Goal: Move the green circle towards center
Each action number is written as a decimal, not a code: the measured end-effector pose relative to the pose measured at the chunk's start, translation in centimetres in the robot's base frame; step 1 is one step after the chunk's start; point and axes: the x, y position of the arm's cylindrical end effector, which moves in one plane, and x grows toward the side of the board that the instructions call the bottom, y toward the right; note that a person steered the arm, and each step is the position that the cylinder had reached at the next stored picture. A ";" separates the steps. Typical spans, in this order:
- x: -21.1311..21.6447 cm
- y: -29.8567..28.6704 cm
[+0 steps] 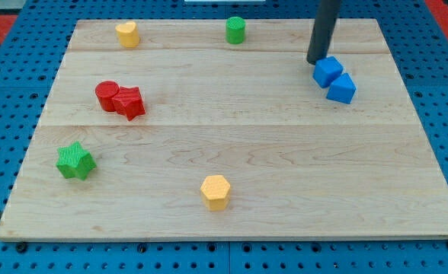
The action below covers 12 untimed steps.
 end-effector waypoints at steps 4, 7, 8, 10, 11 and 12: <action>-12.6 -8.5; -6.4 -20.5; -3.9 -17.8; -6.3 -22.0; -3.3 -25.3; -0.3 -20.2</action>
